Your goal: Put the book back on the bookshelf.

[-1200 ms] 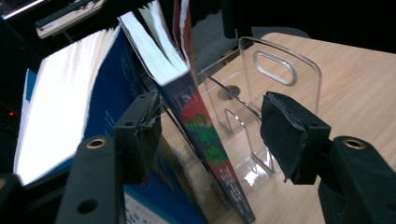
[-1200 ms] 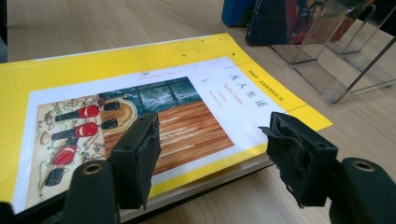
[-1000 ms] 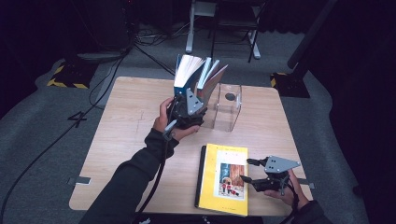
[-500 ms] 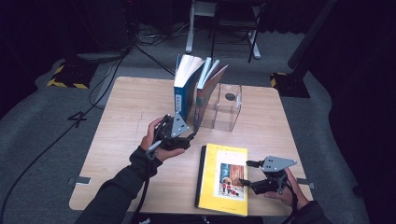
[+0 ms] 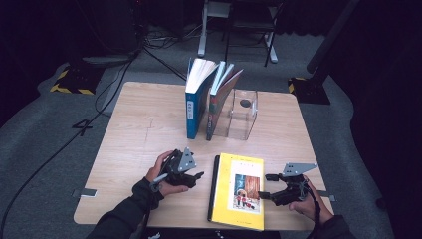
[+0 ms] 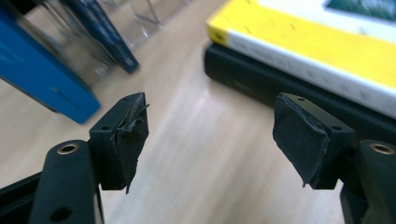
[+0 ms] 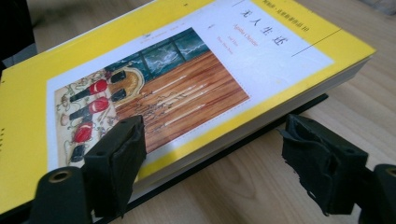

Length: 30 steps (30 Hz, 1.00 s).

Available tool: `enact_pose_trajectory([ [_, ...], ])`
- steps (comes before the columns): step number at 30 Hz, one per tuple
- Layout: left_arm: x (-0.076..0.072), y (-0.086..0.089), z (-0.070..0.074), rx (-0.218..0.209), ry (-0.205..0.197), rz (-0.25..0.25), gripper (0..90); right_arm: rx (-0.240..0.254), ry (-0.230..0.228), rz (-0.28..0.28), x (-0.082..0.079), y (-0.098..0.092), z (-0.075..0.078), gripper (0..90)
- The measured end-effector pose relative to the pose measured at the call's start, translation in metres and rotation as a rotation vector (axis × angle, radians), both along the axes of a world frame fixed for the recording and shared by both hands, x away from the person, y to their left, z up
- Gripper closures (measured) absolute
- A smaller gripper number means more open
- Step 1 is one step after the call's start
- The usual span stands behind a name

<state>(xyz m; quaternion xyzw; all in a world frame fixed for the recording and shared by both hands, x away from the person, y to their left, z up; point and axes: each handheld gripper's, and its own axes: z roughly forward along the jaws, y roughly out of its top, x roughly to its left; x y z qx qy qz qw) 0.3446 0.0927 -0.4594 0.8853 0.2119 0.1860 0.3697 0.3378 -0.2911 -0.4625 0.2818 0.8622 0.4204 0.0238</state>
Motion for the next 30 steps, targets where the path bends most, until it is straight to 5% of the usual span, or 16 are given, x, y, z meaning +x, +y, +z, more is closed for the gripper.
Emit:
enact_pose_trajectory([
  [6, -0.016, 0.0, -0.021, 0.041, 0.068, -0.059, 26.5, -0.003, 0.093, 0.074, -0.001, 0.005, -0.002, 18.2],
  [9, -0.02, 0.002, -0.028, 0.058, 0.088, -0.065, 26.4, -0.02, 0.096, 0.099, -0.002, 0.008, -0.002, 15.4],
  [14, -0.018, 0.007, -0.037, 0.052, 0.132, -0.054, 26.2, -0.049, 0.056, 0.104, -0.005, 0.011, 0.002, 15.3],
  [19, -0.015, 0.01, -0.04, 0.015, 0.147, -0.06, 25.3, -0.077, 0.005, 0.116, -0.007, 0.015, 0.006, 15.4],
  [22, -0.009, 0.015, -0.044, -0.03, 0.19, -0.077, 24.7, -0.087, -0.019, 0.116, -0.006, 0.019, 0.008, 15.4],
  [30, -0.004, 0.012, -0.045, -0.034, 0.194, -0.071, 22.2, -0.097, -0.049, 0.131, -0.001, 0.029, 0.01, 15.8],
])
